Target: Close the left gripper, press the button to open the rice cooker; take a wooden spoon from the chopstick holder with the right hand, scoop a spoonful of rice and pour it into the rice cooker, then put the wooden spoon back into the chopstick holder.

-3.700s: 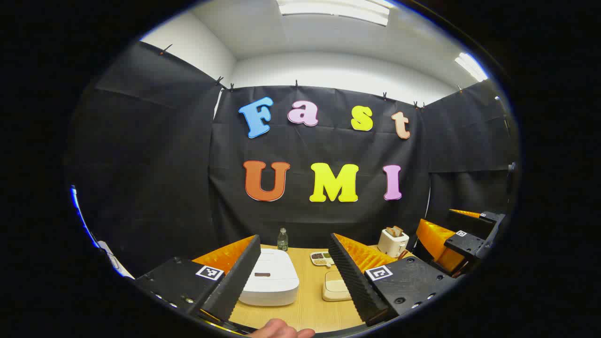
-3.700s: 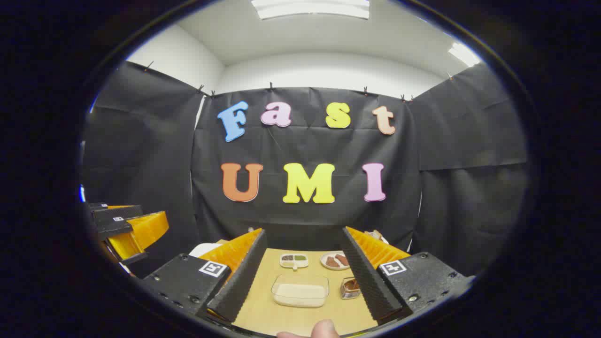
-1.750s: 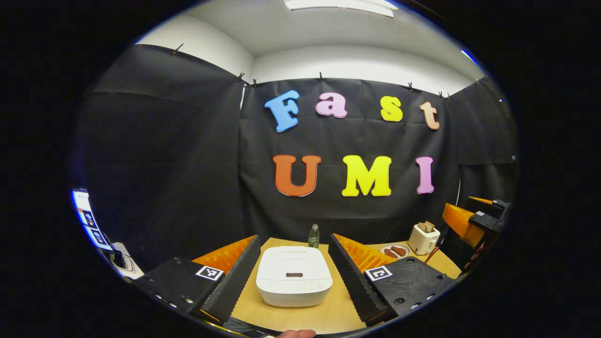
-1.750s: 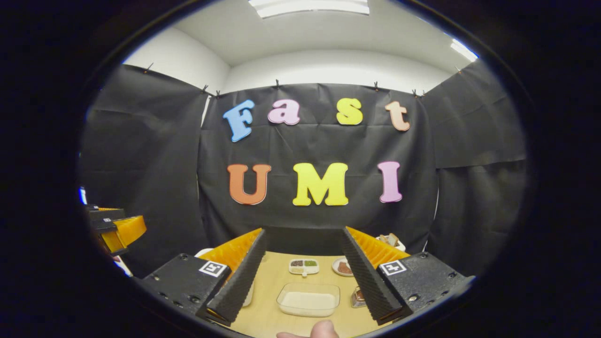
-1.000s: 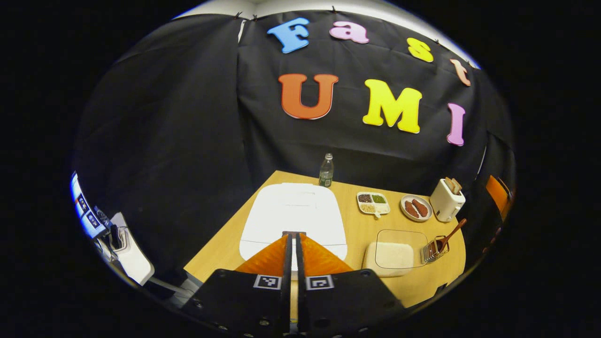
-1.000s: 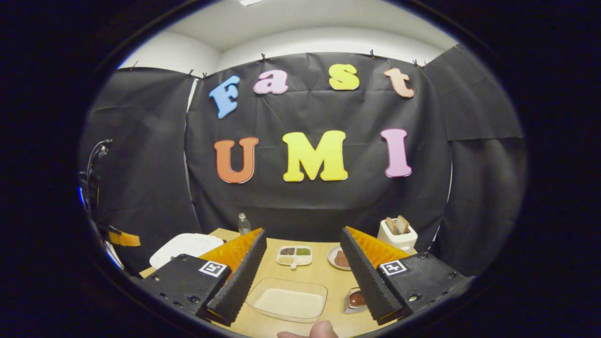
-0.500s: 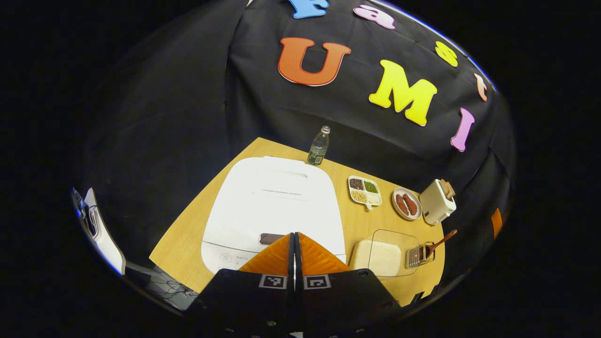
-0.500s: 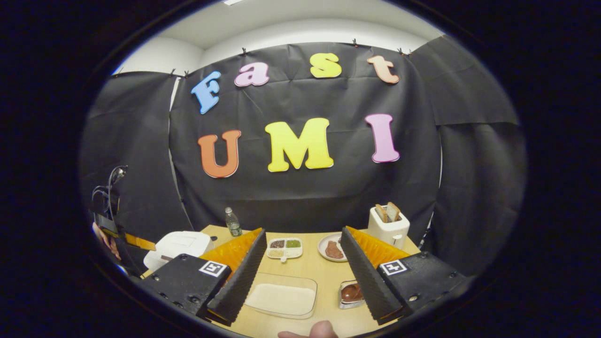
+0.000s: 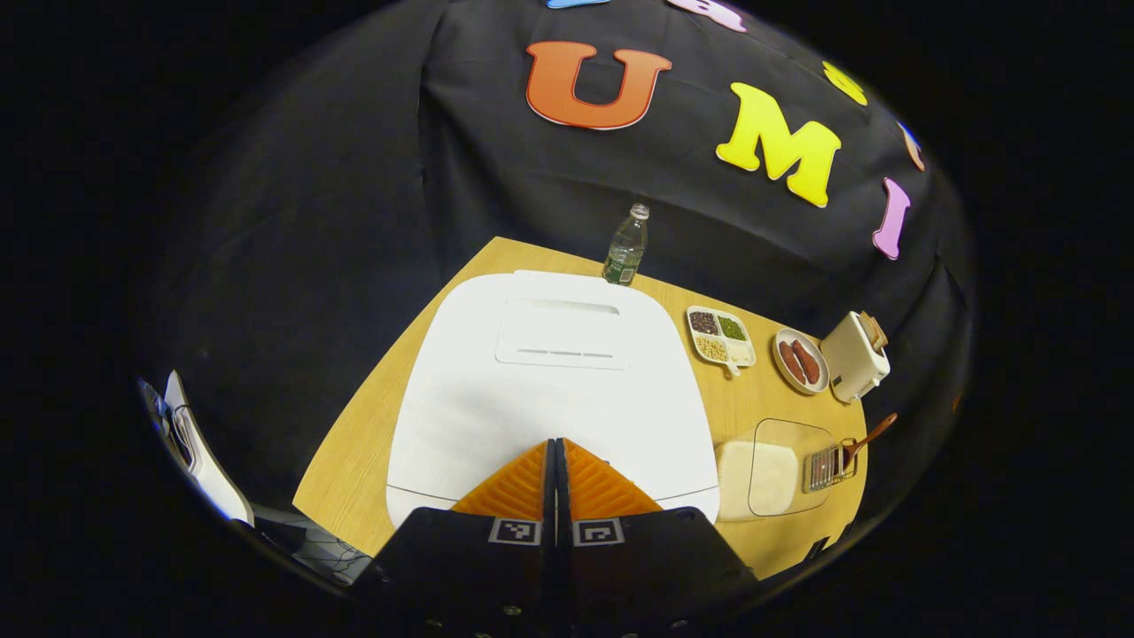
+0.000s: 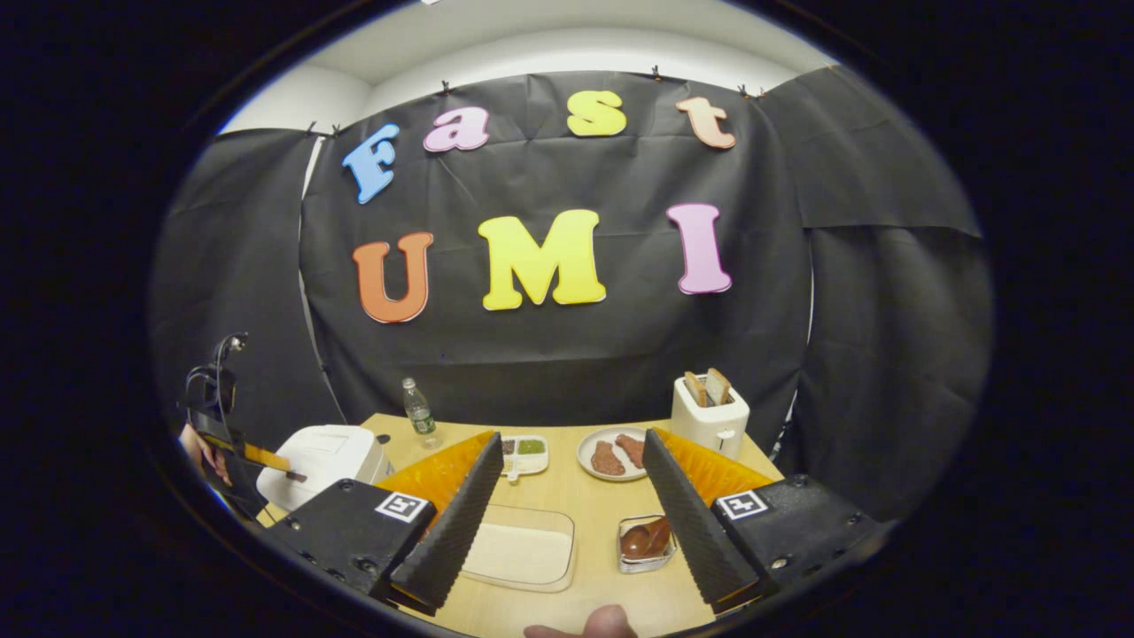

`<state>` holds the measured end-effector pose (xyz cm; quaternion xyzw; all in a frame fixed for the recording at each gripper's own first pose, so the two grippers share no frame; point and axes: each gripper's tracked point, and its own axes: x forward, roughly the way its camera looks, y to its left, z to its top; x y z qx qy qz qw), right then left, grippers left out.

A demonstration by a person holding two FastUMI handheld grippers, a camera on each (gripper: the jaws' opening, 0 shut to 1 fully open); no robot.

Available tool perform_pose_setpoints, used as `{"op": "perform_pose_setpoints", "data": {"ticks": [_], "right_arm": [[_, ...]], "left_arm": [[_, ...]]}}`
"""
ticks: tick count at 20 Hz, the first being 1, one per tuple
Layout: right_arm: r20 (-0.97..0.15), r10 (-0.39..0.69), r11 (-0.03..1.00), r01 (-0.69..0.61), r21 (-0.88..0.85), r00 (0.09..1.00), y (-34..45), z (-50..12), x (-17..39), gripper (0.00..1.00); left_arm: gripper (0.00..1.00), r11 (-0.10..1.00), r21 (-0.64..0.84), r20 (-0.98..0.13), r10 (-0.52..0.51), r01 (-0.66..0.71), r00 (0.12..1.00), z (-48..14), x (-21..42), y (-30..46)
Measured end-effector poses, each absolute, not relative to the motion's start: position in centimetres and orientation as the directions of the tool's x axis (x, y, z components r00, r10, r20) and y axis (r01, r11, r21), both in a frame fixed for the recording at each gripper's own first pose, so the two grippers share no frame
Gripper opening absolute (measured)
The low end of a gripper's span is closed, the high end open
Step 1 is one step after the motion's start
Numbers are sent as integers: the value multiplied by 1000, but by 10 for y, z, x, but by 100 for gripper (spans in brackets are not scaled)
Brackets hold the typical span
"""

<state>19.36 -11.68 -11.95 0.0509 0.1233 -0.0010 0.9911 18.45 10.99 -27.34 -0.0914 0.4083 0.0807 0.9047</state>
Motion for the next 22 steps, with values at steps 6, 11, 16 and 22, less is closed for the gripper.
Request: {"op": "perform_pose_setpoints", "data": {"ticks": [6,11,16,22], "right_arm": [[-247,22,995,2,96,969,-105,-120,194,99],[-238,29,996,-8,87,971,-100,-111,185,100],[-237,25,996,-2,94,971,-103,-110,180,100],[-192,28,998,-15,66,981,-98,-85,172,99]], "left_arm": [[9,960,-151,-780,32,-237,625,-279,172,107],[0,955,-159,-760,42,-249,649,-279,176,111],[1,980,-44,-527,141,-192,838,-193,207,116],[5,969,-104,-314,180,-222,932,-110,225,123]]}}
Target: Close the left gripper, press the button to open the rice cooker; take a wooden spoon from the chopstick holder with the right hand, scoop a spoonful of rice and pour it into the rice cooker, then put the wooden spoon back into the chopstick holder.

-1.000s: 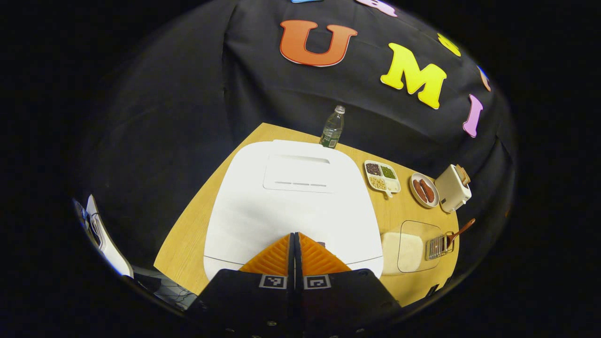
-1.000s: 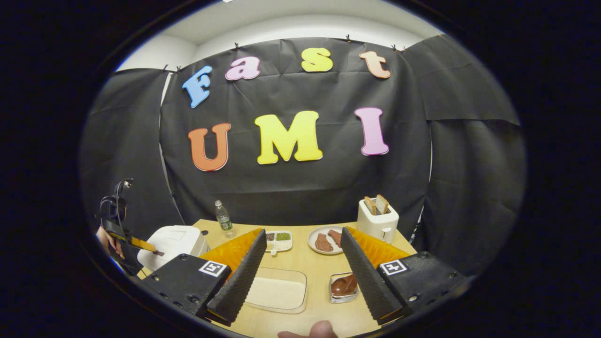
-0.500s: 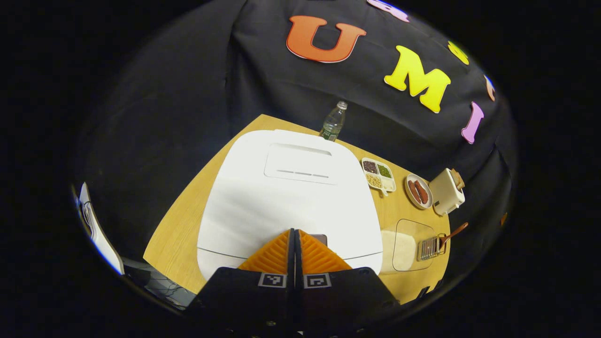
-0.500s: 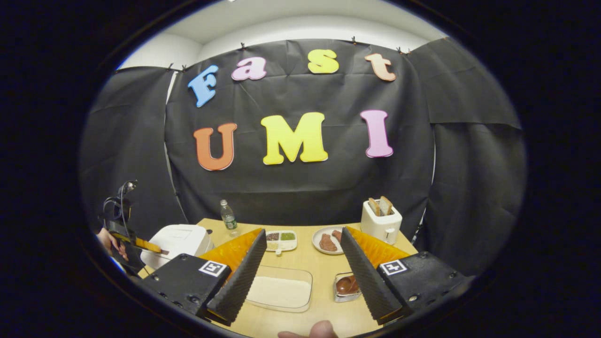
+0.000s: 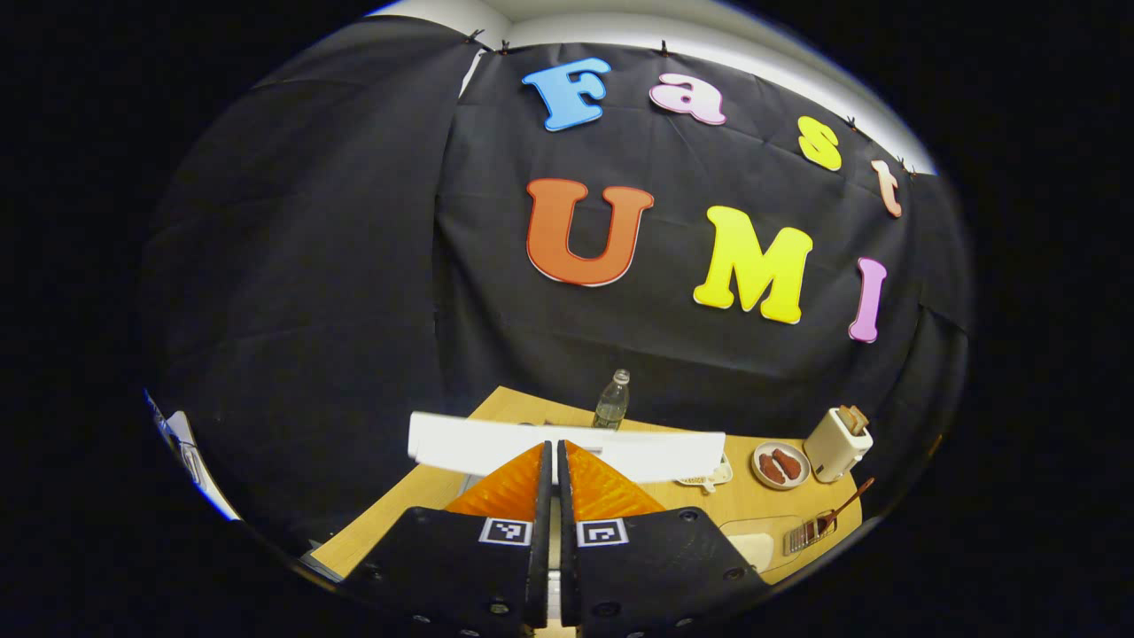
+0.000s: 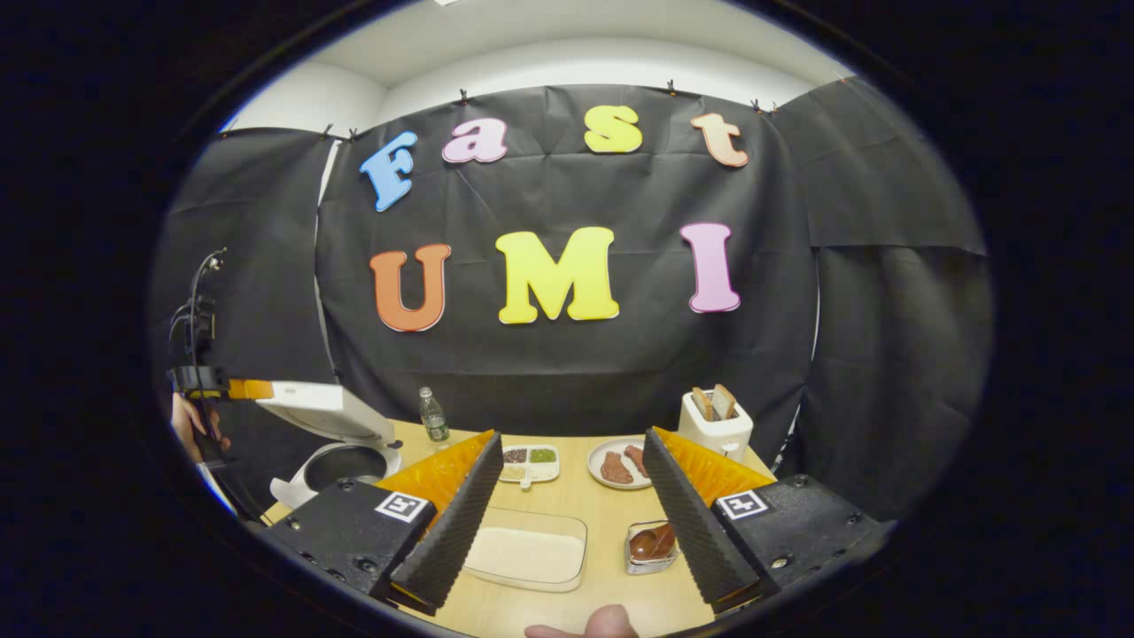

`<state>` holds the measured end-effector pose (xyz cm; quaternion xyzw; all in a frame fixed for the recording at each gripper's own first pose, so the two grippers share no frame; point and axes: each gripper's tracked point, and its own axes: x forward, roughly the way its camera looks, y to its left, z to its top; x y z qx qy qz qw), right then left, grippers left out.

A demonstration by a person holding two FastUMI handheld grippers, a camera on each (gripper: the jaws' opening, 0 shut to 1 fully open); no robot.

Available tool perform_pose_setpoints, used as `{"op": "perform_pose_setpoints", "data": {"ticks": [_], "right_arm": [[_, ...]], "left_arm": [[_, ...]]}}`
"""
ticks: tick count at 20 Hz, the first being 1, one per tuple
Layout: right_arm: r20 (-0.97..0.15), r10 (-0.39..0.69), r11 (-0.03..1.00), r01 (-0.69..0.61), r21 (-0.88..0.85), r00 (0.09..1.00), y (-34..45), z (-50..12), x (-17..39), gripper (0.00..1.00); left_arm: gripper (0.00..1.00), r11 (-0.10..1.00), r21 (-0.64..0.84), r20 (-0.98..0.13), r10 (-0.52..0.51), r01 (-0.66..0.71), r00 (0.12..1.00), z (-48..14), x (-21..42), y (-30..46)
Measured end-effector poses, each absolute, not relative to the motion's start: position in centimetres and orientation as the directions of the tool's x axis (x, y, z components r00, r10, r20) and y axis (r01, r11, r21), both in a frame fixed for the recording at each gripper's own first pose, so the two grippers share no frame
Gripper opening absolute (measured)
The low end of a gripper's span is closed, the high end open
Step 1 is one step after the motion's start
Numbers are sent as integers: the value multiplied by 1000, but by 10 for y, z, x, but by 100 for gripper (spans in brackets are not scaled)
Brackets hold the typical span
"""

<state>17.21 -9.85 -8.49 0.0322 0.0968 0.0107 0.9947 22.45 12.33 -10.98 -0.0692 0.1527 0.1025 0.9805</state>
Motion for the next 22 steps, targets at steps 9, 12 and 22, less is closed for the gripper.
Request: {"op": "perform_pose_setpoints", "data": {"ticks": [9,12,22], "right_arm": [[-196,16,998,-2,68,980,-100,-85,151,100],[-198,5,999,5,51,980,-105,-84,142,99],[-264,-40,995,62,72,964,-136,-105,117,100]], "left_arm": [[95,978,-47,-109,196,-202,975,-32,175,123],[94,981,-12,-73,195,-196,978,-24,154,115],[94,991,29,-24,134,-134,991,-12,108,73]]}}
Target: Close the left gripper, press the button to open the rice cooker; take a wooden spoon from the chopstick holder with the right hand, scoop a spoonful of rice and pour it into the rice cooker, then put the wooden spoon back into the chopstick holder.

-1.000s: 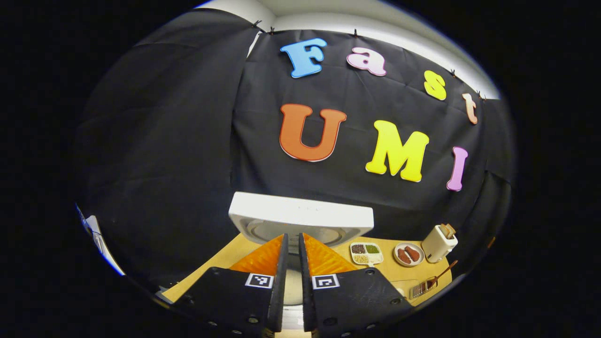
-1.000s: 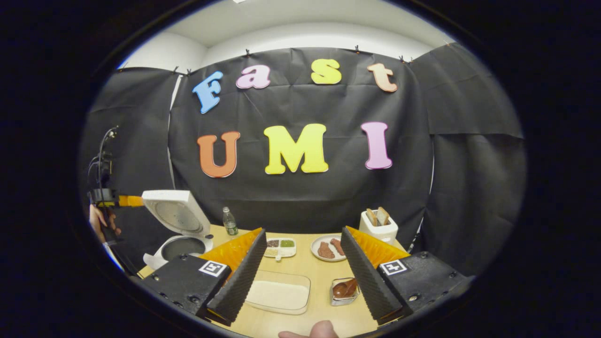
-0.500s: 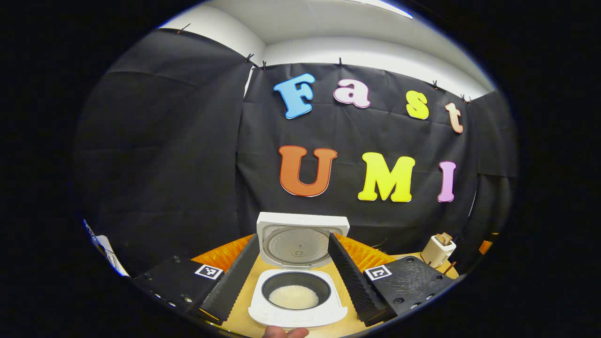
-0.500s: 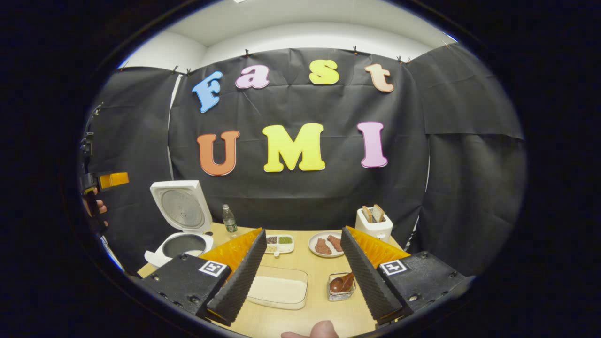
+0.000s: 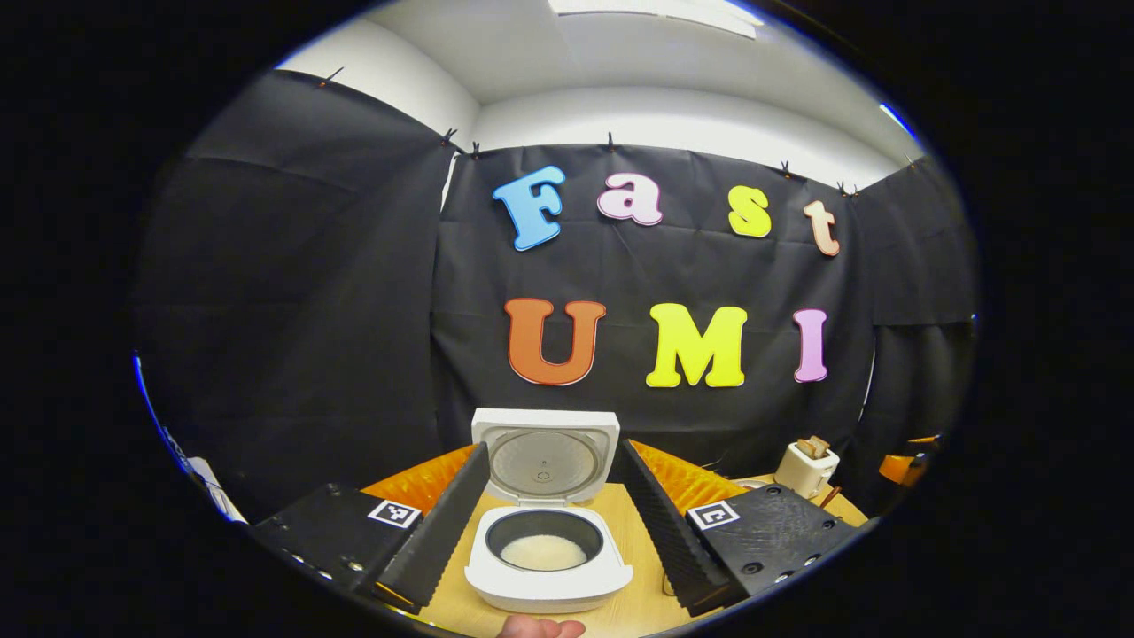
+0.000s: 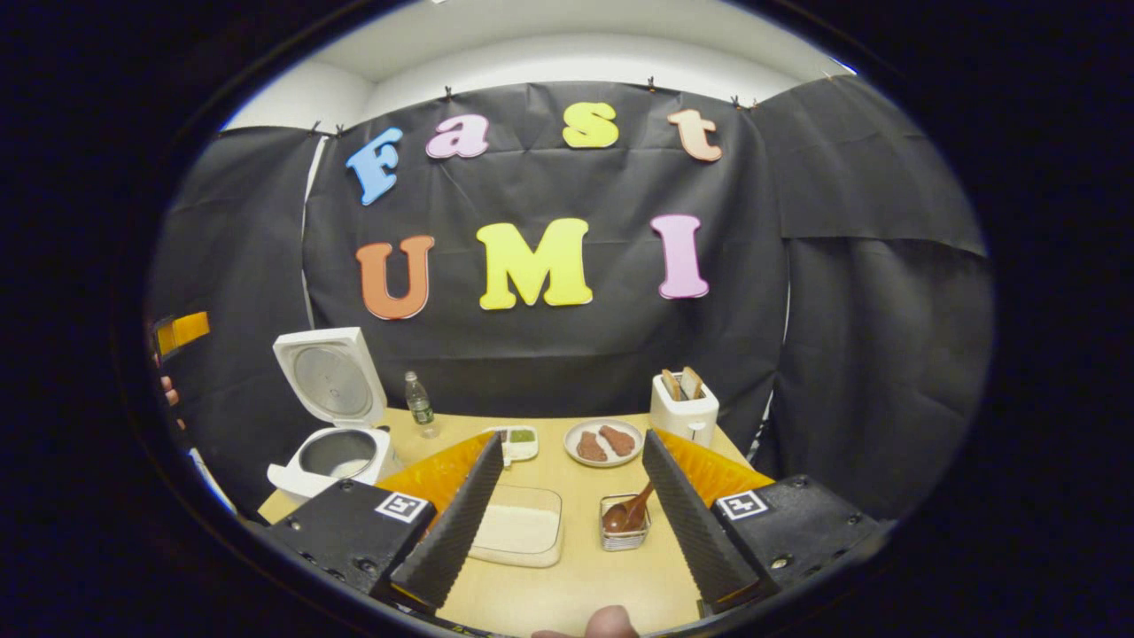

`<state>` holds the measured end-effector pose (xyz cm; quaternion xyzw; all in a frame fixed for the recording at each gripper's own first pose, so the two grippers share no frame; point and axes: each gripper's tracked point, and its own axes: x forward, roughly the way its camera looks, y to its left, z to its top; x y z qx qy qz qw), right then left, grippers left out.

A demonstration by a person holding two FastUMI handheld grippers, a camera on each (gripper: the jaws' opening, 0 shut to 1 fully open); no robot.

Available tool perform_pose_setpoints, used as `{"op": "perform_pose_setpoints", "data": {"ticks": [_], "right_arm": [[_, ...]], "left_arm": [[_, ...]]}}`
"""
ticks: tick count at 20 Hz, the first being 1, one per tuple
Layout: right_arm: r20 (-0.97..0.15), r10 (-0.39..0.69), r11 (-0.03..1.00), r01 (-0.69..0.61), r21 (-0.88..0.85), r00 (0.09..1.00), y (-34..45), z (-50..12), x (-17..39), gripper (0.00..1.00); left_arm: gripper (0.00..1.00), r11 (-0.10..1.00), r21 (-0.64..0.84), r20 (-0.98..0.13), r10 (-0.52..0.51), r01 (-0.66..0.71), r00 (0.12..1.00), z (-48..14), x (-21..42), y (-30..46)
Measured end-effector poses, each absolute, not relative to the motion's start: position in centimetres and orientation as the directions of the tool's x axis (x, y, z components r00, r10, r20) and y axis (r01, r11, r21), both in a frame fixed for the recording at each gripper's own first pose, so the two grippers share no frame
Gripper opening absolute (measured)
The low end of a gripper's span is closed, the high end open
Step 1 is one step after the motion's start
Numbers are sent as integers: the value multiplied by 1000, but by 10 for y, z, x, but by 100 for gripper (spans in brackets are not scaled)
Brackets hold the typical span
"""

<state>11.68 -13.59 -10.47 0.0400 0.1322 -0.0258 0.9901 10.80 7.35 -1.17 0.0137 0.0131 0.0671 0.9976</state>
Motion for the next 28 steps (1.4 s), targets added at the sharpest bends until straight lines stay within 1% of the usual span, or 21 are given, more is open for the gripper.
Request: {"op": "perform_pose_setpoints", "data": {"ticks": [6,10,12,14,15,19,21,22,25,27,28], "right_arm": [[-357,-85,987,127,97,930,-174,-152,127,100],[-396,-94,986,141,90,913,-198,-191,154,100],[-421,-103,989,138,53,901,-210,-216,169,99],[-445,-89,990,128,60,891,-220,-240,184,99],[-458,-78,989,125,74,886,-225,-251,193,99],[-512,-62,978,153,139,857,-247,-294,229,100],[-538,-45,972,160,170,842,-254,-314,245,95],[-551,-29,969,158,188,834,-253,-324,254,91],[-593,10,961,157,230,805,-253,-351,272,86],[-603,23,959,153,238,797,-252,-359,282,82],[-604,25,961,147,234,797,-253,-362,288,78]], "left_arm": [[94,995,54,-34,84,-82,996,-15,93,33],[94,998,53,-71,43,-40,997,-26,95,6],[94,996,71,-62,51,-47,997,-26,101,1],[93,996,90,-43,29,-25,999,-24,106,-14],[93,995,101,-38,30,-26,999,-24,109,-19],[95,990,120,-82,79,-69,993,-38,120,-28],[95,988,122,-83,101,-90,991,-40,125,-30],[95,987,126,-82,108,-97,991,-41,128,-32],[95,985,139,-95,120,-106,988,-43,134,-36],[95,985,136,-95,123,-110,988,-41,138,-39],[95,985,126,-101,128,-115,987,-43,139,-39]]}}
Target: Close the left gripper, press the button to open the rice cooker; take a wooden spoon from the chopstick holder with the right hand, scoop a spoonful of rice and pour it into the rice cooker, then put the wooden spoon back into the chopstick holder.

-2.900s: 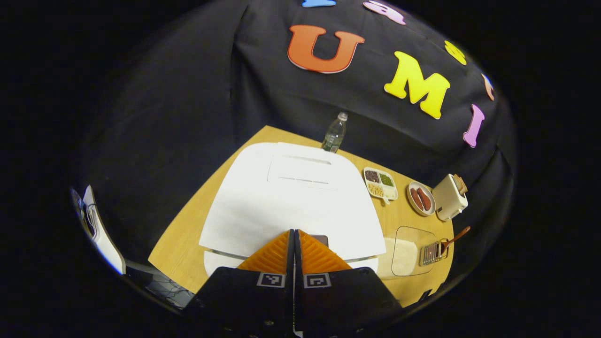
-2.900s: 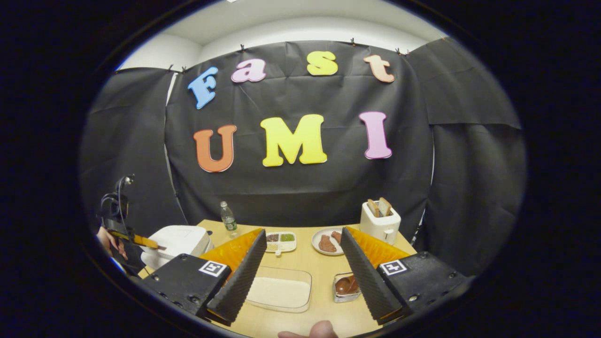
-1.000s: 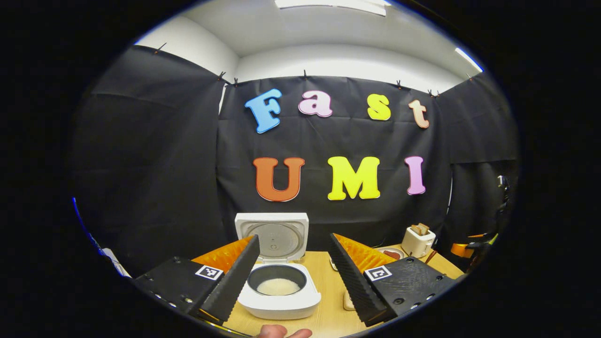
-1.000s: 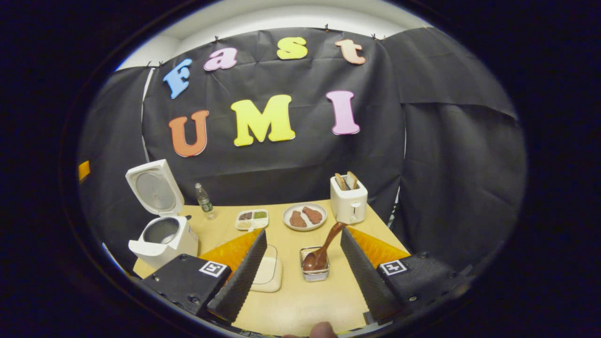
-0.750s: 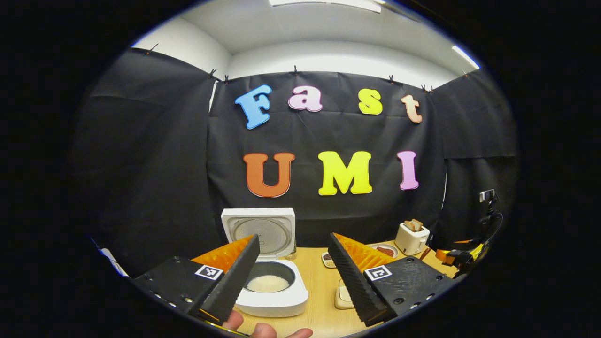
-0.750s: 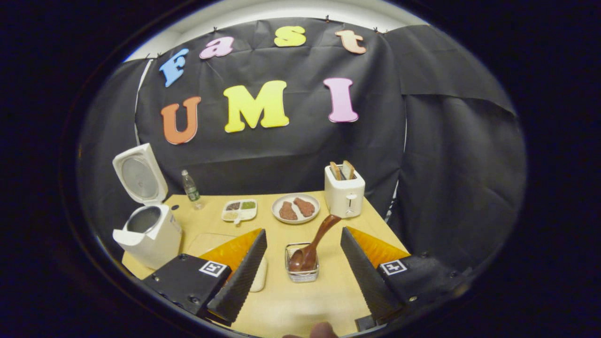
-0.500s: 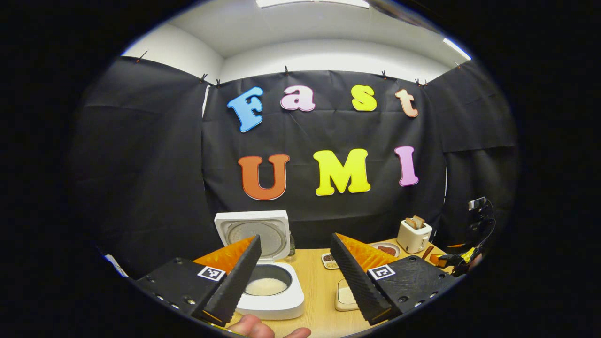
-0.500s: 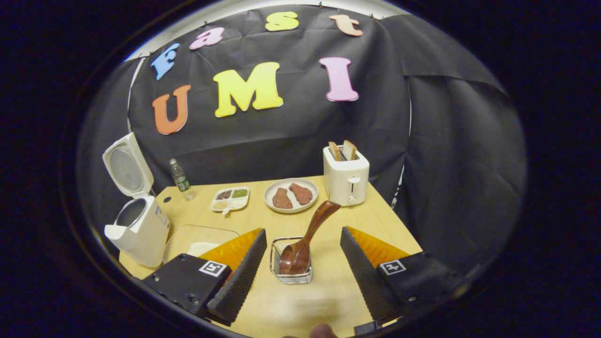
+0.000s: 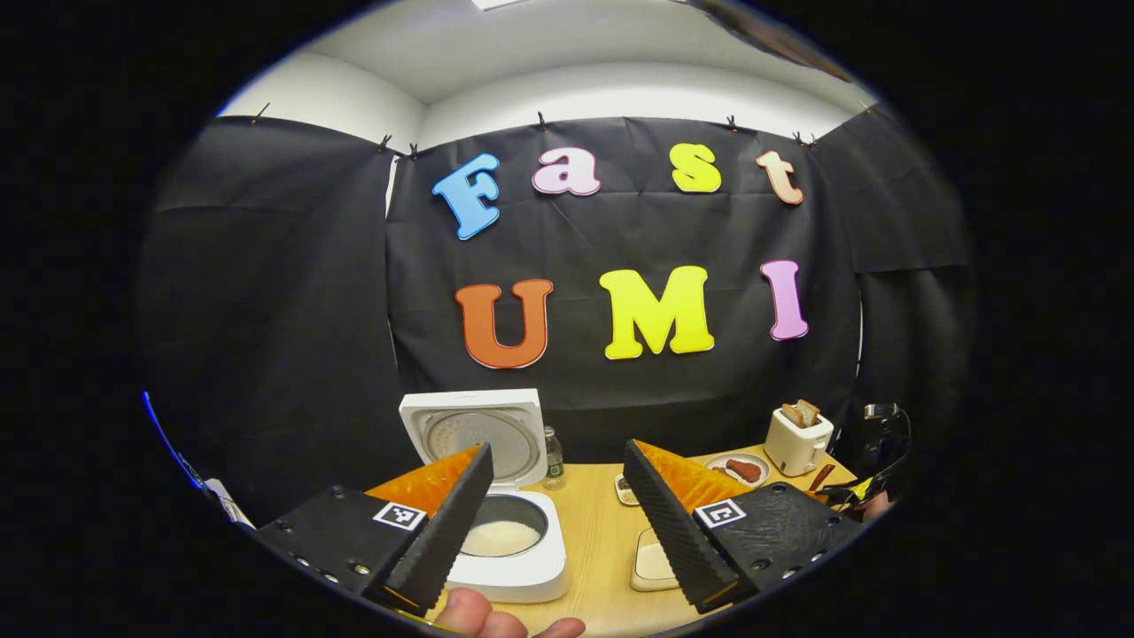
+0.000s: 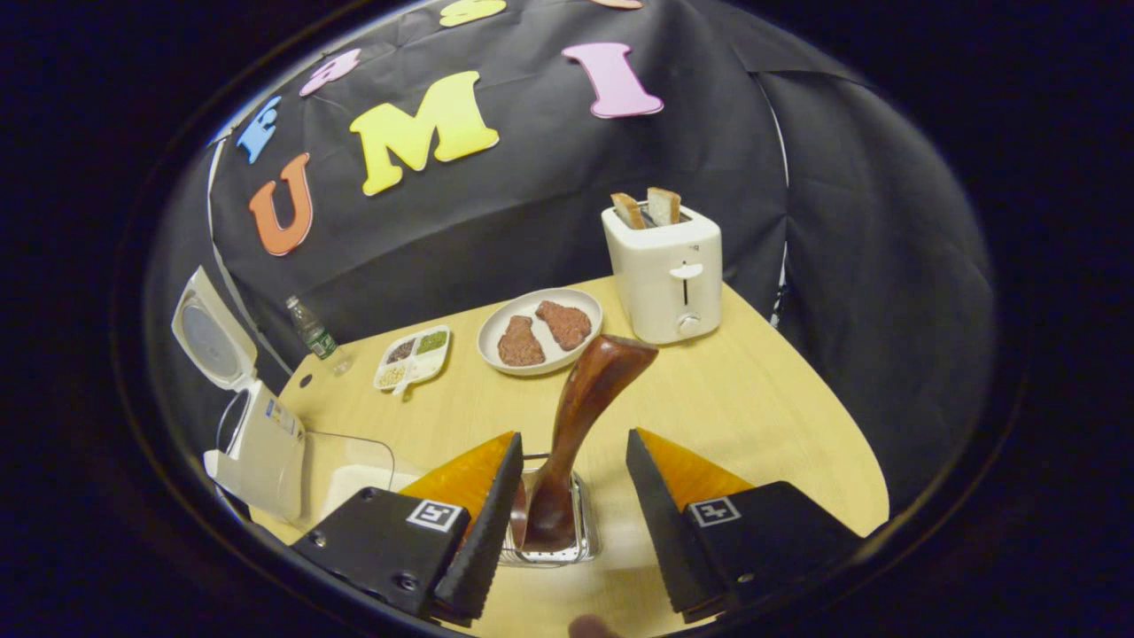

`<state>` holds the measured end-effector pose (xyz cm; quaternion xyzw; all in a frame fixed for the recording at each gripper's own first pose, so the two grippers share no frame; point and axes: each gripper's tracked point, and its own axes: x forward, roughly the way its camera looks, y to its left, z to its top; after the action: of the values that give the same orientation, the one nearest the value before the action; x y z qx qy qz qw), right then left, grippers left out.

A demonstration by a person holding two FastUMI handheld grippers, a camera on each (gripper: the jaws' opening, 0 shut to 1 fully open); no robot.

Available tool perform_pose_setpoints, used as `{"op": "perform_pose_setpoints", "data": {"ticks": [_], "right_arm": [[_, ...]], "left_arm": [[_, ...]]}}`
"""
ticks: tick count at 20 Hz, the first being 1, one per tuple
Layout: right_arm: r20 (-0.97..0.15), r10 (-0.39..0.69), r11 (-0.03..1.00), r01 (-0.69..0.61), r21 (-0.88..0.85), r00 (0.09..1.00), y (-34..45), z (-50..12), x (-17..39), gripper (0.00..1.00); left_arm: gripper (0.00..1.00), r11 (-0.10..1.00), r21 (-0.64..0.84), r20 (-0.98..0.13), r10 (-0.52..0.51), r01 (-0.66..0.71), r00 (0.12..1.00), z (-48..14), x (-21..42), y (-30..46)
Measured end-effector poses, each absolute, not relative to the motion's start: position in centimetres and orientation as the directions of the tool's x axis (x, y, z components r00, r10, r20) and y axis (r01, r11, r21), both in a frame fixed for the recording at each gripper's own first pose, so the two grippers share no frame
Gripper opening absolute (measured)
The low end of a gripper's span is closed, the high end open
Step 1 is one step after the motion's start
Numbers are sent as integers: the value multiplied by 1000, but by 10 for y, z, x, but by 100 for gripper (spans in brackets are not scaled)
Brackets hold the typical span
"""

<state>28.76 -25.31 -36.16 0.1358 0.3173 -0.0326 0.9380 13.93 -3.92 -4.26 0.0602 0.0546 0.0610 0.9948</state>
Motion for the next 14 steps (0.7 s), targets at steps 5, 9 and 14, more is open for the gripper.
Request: {"op": "perform_pose_setpoints", "data": {"ticks": [5,9,14], "right_arm": [[-613,54,969,108,223,788,-251,-369,311,54],[-619,70,965,105,240,782,-249,-370,310,31],[-630,93,956,107,272,771,-234,-361,297,23]], "left_arm": [[95,982,112,-120,165,-152,979,-45,143,-34],[95,978,119,-112,183,-169,977,-44,139,-30],[95,975,111,-100,205,-194,974,-40,133,-20]]}}
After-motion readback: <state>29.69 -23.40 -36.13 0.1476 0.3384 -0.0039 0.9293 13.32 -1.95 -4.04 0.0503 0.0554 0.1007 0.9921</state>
